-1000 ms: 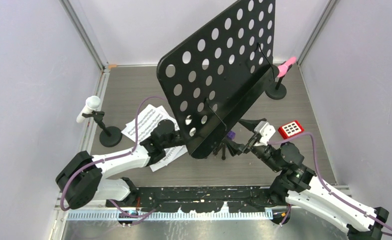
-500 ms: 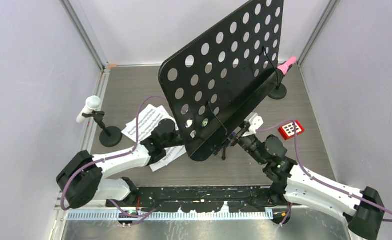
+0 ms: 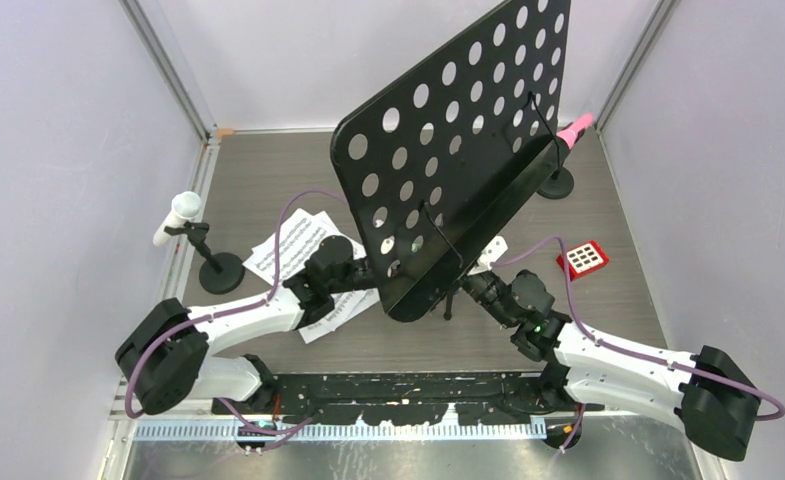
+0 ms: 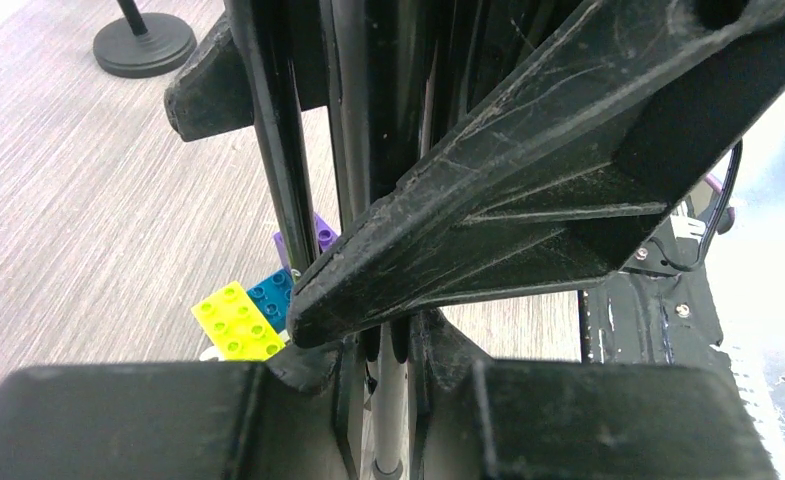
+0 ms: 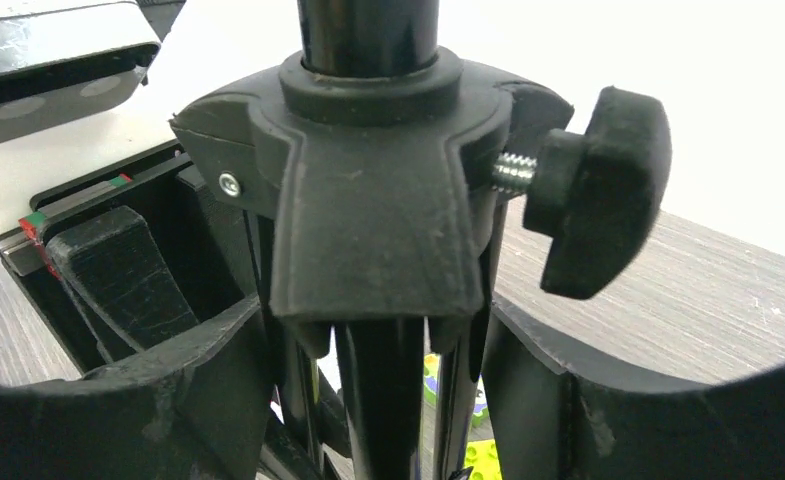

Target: Pack up the instrument practice props

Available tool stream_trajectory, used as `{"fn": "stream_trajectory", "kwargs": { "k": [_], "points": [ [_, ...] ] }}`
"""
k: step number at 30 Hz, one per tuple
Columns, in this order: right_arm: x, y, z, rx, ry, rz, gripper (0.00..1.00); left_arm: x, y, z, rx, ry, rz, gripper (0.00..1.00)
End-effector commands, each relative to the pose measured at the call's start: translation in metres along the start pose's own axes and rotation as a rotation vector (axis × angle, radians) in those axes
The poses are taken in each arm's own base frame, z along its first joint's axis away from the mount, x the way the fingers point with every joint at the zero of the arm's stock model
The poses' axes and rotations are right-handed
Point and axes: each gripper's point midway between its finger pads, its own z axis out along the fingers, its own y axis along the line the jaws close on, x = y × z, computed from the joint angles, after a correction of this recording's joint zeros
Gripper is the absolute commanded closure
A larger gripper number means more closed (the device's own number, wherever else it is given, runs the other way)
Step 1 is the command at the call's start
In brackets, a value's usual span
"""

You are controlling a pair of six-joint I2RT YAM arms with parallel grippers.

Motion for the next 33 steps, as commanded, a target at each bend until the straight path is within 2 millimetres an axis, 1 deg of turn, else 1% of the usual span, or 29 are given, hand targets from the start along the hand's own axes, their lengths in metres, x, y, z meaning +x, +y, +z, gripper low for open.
{"fn": "stream_trajectory", "kwargs": {
  "k": [1,2,3,5,8,9,10,11,13,15,19,21,22,23,24,25,26,27,29,30,33],
  "points": [
    [-0.029,0.000,0.003,-0.014,-0.099,-0.040,0.32,0.004,-0.002,0.002,0.017,0.024,-0.005,0.87],
    [-0.027,0.001,0.003,-0.019,-0.095,-0.041,0.40,0.004,-0.001,0.002,0.015,0.024,-0.006,0.80],
    [-0.026,0.002,0.002,-0.022,-0.092,-0.043,0.47,0.003,-0.001,0.001,0.012,0.023,-0.005,0.70],
    [-0.023,0.002,0.001,-0.026,-0.088,-0.047,0.52,0.003,0.000,-0.001,-0.003,0.021,-0.004,0.56],
    [-0.022,0.002,0.000,-0.028,-0.088,-0.051,0.73,0.002,0.000,-0.008,-0.024,0.024,-0.002,0.41],
    [-0.021,0.001,0.000,-0.024,-0.086,-0.051,0.78,0.003,0.000,-0.010,-0.031,0.025,-0.001,0.34],
    [-0.021,0.000,0.000,-0.019,-0.085,-0.053,0.81,0.002,-0.001,-0.012,-0.038,0.024,0.000,0.29],
    [-0.020,-0.001,0.000,-0.014,-0.083,-0.054,0.84,0.002,-0.001,-0.015,-0.042,0.023,0.001,0.27],
    [-0.020,-0.003,0.000,0.001,-0.084,-0.056,0.92,0.000,-0.004,-0.021,-0.044,0.023,-0.002,0.26],
    [-0.020,-0.005,-0.001,0.010,-0.084,-0.061,0.98,-0.001,-0.009,-0.027,-0.044,0.020,-0.008,0.25],
    [-0.014,-0.005,-0.003,0.004,-0.051,-0.079,0.99,-0.014,-0.014,-0.045,-0.077,-0.029,-0.005,0.22],
    [-0.011,-0.004,-0.003,-0.002,-0.034,-0.089,0.99,-0.028,-0.015,-0.056,-0.110,-0.070,0.006,0.22],
    [-0.010,-0.004,-0.003,-0.008,-0.026,-0.095,0.98,-0.035,-0.014,-0.060,-0.129,-0.090,0.011,0.22],
    [-0.010,-0.004,-0.003,-0.010,-0.022,-0.100,0.89,-0.044,-0.014,-0.066,-0.146,-0.116,0.022,0.21],
    [-0.010,-0.003,-0.003,-0.013,-0.019,-0.099,0.73,-0.054,-0.014,-0.070,-0.158,-0.141,0.035,0.22],
    [-0.011,-0.002,-0.003,-0.021,-0.019,-0.103,0.64,-0.065,-0.014,-0.075,-0.170,-0.168,0.048,0.21],
    [-0.013,0.000,-0.003,-0.033,-0.021,-0.107,0.62,-0.074,-0.014,-0.079,-0.184,-0.189,0.059,0.21],
    [-0.015,0.001,-0.002,-0.038,-0.024,-0.106,0.71,-0.085,-0.014,-0.084,-0.194,-0.212,0.072,0.21],
    [-0.019,-0.001,0.000,-0.022,-0.027,-0.097,0.97,-0.096,-0.015,-0.090,-0.205,-0.219,0.087,0.21],
    [-0.021,-0.003,0.002,-0.008,-0.029,-0.085,0.99,-0.101,-0.016,-0.093,-0.208,-0.225,0.094,0.21],
    [-0.022,-0.005,0.007,0.019,-0.004,-0.054,0.99,-0.110,-0.019,-0.101,-0.215,-0.239,0.103,0.22]
  ]
}}
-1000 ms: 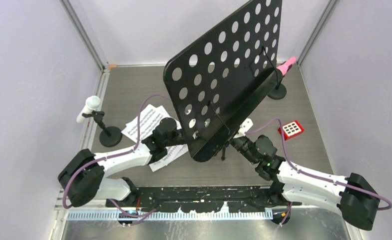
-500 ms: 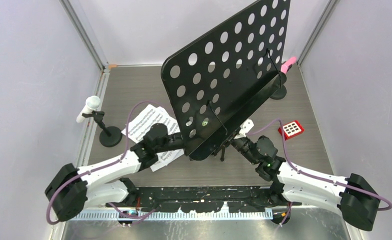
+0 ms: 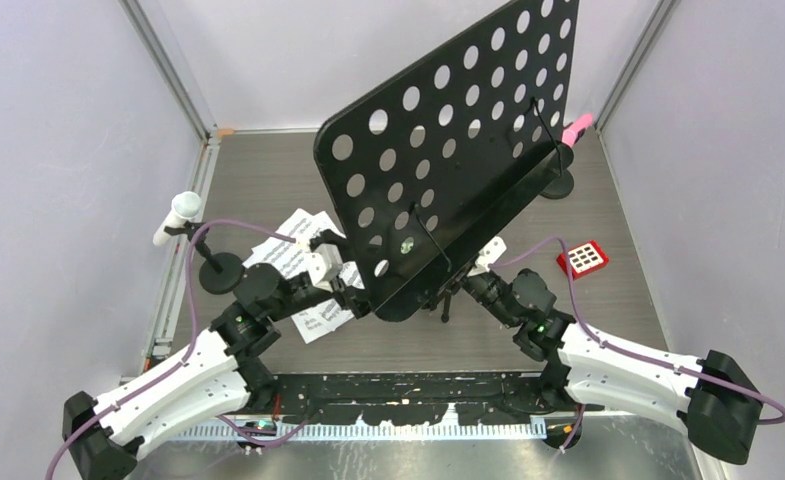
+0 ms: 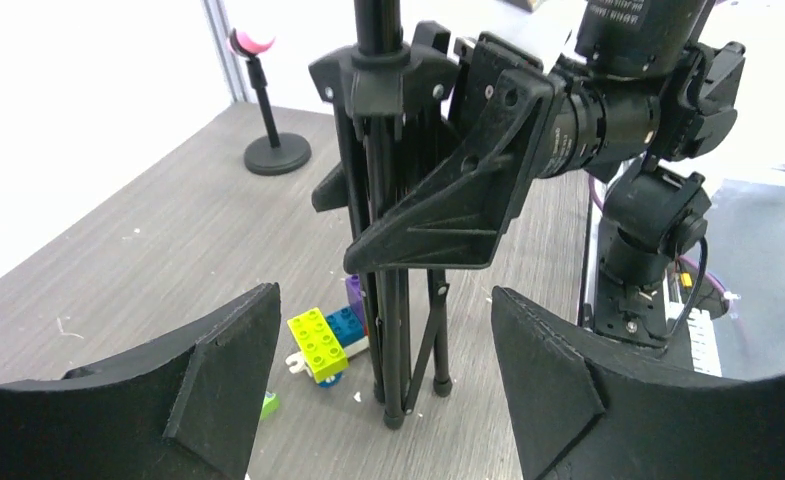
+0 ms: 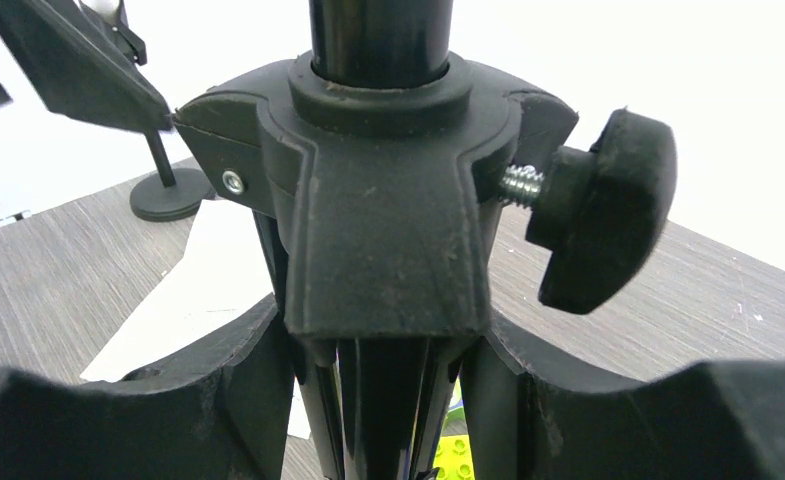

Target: Pack up the instrument practice props

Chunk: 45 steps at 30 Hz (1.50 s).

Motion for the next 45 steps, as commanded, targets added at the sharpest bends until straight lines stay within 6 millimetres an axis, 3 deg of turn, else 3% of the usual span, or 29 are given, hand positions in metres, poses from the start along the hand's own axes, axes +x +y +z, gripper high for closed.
{"fn": "stream_trajectory", "kwargs": {
  "k": [1,5,12,13,21,25,29,38,42,45],
  "points": [
    [-0.019,-0.009,0.013,0.050,0.003,-0.006,0.99,-0.025,0.005,-0.009,-0.043,-0.033,0.028,0.22],
    [-0.019,-0.010,0.017,0.055,0.053,-0.018,0.99,-0.039,0.011,-0.015,-0.091,-0.072,0.054,0.15],
    [-0.030,-0.017,0.021,0.102,0.016,0.016,0.99,-0.094,0.015,-0.016,-0.116,-0.244,0.115,0.12],
    [-0.034,-0.023,0.021,0.134,0.003,0.010,0.99,-0.114,0.008,-0.025,-0.096,-0.305,0.123,0.12],
    [-0.044,-0.032,0.025,0.170,-0.012,-0.063,0.99,-0.156,-0.029,-0.071,0.016,-0.363,0.178,0.13],
    [-0.049,-0.033,0.027,0.170,-0.014,-0.088,0.99,-0.183,-0.027,-0.099,-0.060,-0.400,0.243,0.12],
    [-0.049,-0.029,0.027,0.143,-0.011,-0.108,0.99,-0.211,-0.009,-0.115,-0.192,-0.452,0.220,0.09],
    [-0.049,-0.029,0.029,0.142,-0.008,-0.126,0.99,-0.243,0.018,-0.083,-0.268,-0.481,-0.083,0.17],
    [-0.051,-0.030,0.031,0.143,-0.006,-0.138,1.00,-0.253,0.007,-0.065,-0.175,-0.470,-0.124,0.20],
    [-0.051,-0.029,0.032,0.137,0.001,-0.148,0.99,-0.265,0.003,-0.064,-0.148,-0.494,-0.145,0.21]
  ]
}}
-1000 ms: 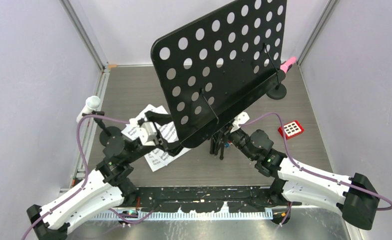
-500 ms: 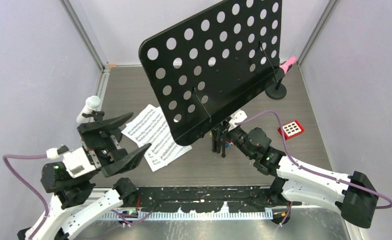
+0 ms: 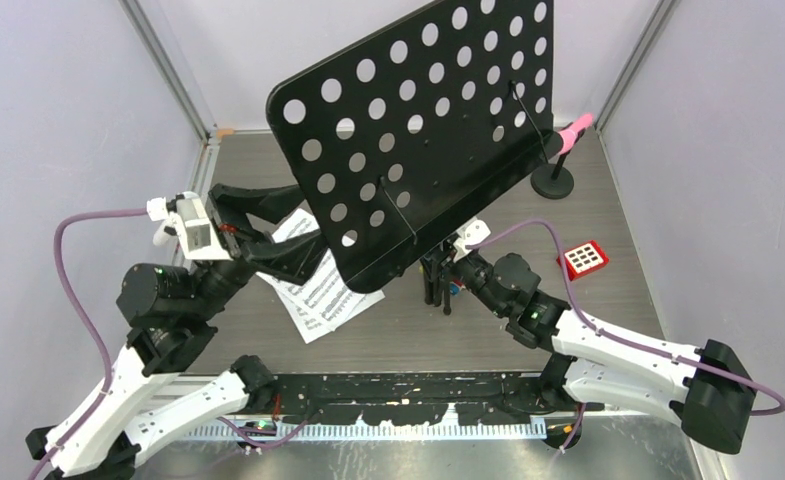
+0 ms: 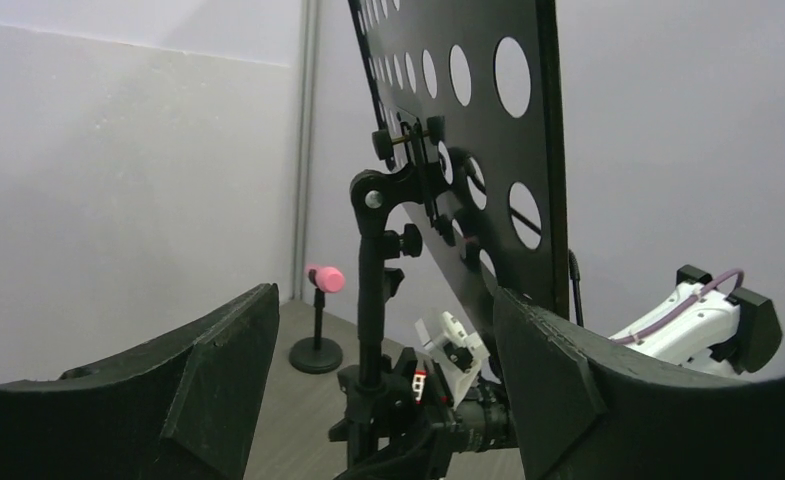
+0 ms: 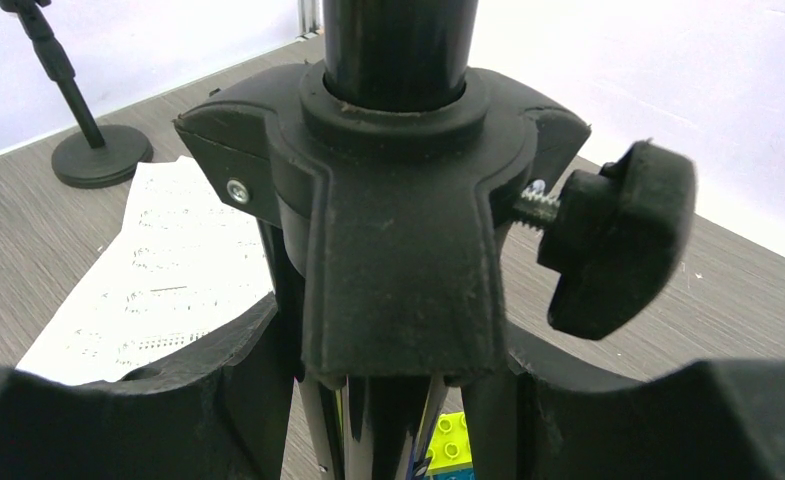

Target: Pack up the instrument practice props

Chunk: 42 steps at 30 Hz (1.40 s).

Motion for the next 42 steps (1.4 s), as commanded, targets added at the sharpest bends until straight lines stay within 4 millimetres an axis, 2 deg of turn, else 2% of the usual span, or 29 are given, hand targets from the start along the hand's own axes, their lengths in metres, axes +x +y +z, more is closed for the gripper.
{"fn": "stream_trajectory", "kwargs": {
  "k": [1,6,12,25,30,34,42],
  "points": [
    [-0.057,-0.016,0.006,0.057,-0.145,-0.080,0.99,-0.038,-0.016,0.005,0.052,-0.083,-0.078,0.21],
    [-0.059,-0.023,0.007,0.094,-0.145,-0.087,0.99,-0.043,-0.025,0.008,0.091,-0.075,-0.108,0.23],
    [-0.072,-0.035,0.008,0.164,-0.172,-0.098,0.99,-0.044,-0.014,-0.010,0.023,-0.093,-0.107,0.22],
    [-0.070,-0.038,0.012,0.194,-0.178,-0.067,0.99,-0.037,-0.031,-0.013,0.115,-0.081,-0.155,0.22],
    [-0.069,-0.033,0.011,0.162,-0.182,-0.074,0.99,-0.034,-0.021,-0.012,0.064,-0.084,-0.138,0.23],
    [-0.066,-0.030,0.011,0.141,-0.173,-0.082,1.00,-0.032,-0.022,-0.002,0.075,-0.086,-0.154,0.37],
    [-0.065,-0.029,0.013,0.130,-0.159,-0.110,0.99,-0.030,-0.026,0.019,0.111,-0.067,-0.156,0.75]
  ]
}}
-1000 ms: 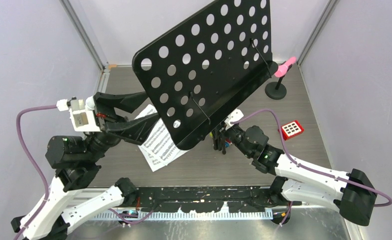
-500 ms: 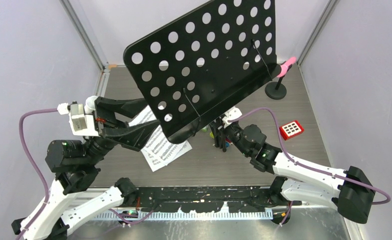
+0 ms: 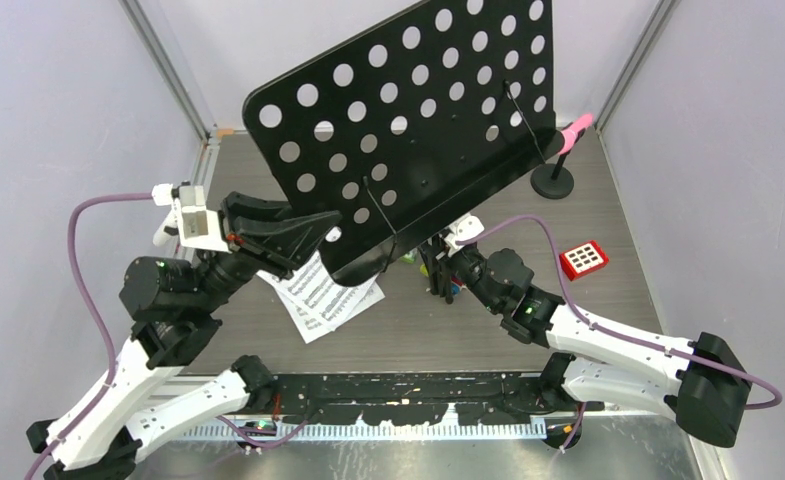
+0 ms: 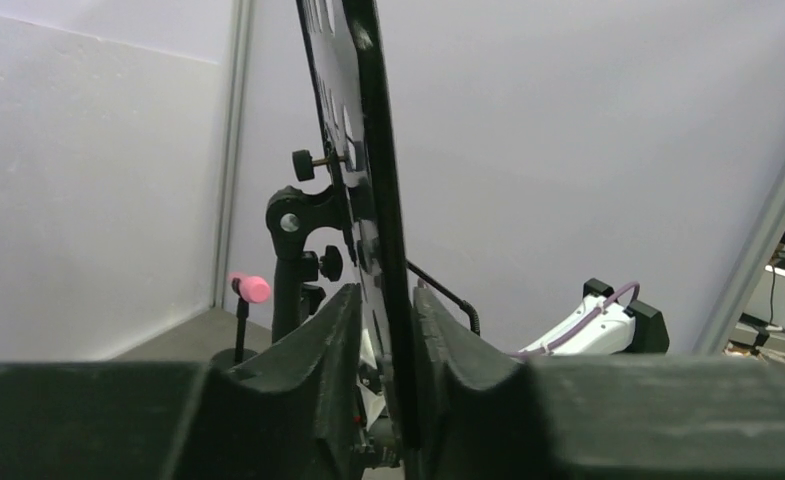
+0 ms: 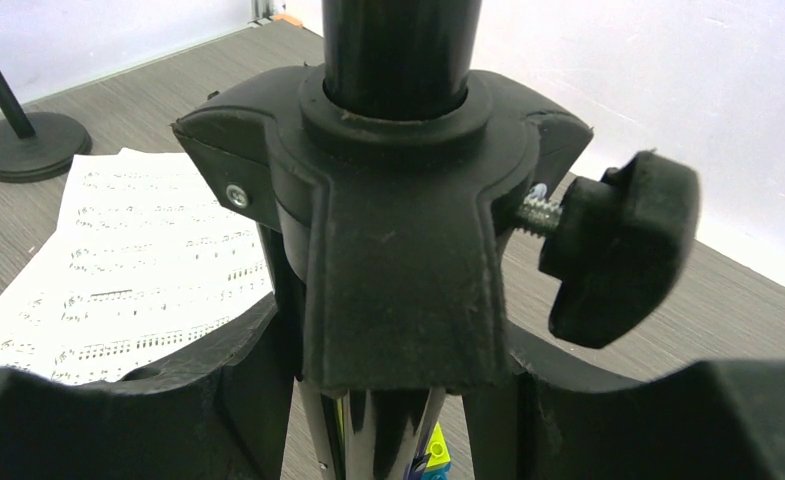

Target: Pack up the instrument practice props

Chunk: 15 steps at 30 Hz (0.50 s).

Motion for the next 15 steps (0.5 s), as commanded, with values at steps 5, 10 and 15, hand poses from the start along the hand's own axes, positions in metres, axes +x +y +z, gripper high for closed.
{"fn": "stream_trajectory", "kwargs": {
  "k": [5,10,15],
  "points": [
    [-0.069,-0.023,0.006,0.076,-0.171,-0.064,0.99,-0.018,-0.002,0.008,0.004,-0.049,0.013,0.99],
    [-0.068,-0.028,0.014,0.102,-0.136,-0.143,1.00,-0.008,0.004,0.008,-0.013,-0.022,0.038,1.00],
    [-0.061,-0.042,0.030,0.099,-0.064,-0.200,0.99,0.012,0.028,0.008,-0.113,0.009,0.058,1.00]
  ]
}}
